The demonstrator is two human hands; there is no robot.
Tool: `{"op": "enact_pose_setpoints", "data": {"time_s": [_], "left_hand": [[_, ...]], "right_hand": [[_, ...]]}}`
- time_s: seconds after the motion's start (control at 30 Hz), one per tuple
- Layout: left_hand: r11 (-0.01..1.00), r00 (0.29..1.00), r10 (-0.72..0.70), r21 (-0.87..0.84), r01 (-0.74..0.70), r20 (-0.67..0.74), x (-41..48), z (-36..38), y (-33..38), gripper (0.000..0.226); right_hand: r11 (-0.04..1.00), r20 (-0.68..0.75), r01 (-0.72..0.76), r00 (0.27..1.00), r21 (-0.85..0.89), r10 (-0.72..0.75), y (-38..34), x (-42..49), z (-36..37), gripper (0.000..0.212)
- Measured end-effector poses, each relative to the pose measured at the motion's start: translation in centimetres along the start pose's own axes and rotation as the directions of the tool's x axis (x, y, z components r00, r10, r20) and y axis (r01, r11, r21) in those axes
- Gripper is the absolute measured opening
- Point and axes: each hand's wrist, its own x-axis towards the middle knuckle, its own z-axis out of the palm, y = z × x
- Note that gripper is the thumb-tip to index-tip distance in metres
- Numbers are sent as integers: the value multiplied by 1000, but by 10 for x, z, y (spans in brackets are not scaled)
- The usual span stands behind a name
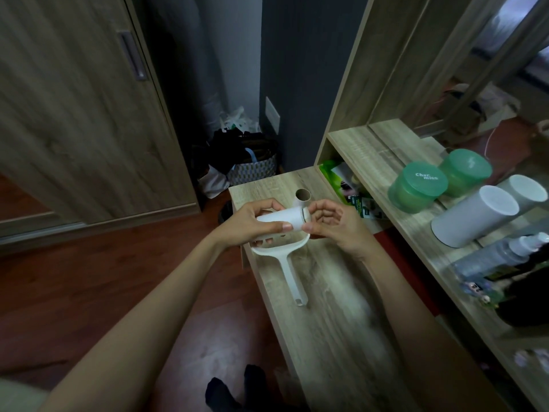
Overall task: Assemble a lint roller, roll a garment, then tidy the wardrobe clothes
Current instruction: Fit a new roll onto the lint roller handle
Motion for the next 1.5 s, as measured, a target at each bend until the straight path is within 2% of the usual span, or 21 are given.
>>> {"op": "enact_pose_setpoints", "data": {"time_s": [0.2, 0.37, 0.67, 0.77, 0.9, 1.07, 1.17, 1.27, 1.5], "left_hand": [[999, 992, -40, -29, 44, 119, -6, -6, 9, 30], [999, 991, -23, -35, 28, 129, -7, -5, 11, 20], [995, 984, -47, -77, 61, 171, -9, -1, 6, 25], [996, 987, -59, -60, 69, 147, -9, 1, 6, 20], [995, 997, -61, -71, 65, 49, -5, 8, 0, 12], [985, 991, -123, -126, 115, -56, -4, 13, -13, 25], [981, 988, -143, -144, 133, -64, -5, 14, -18, 25], [976, 986, -155, -163, 142, -69, -5, 17, -23, 27], [974, 982, -162, -175, 144, -96, -1, 25, -35, 18]], "right_hand": [[998, 68, -14, 998, 55, 10, 3, -1, -1, 27], [998, 75, 5, 997, 57, -9, 3, 1, -2, 33], [999, 114, 50, 992, -14, -48, 6, 1, -2, 30], [998, 107, 53, 993, -34, -49, 9, 0, -3, 29], [993, 26, 66, 998, -96, -64, 16, 4, -3, 20], [993, -21, 22, 999, -113, -24, 25, 8, -5, 20], [995, -13, 16, 1000, -103, -17, 28, 10, -3, 23], [994, -12, -17, 1000, -104, 16, 37, 14, -1, 19], [990, -80, -2, 997, -138, -9, 55, 14, 2, 9]]}}
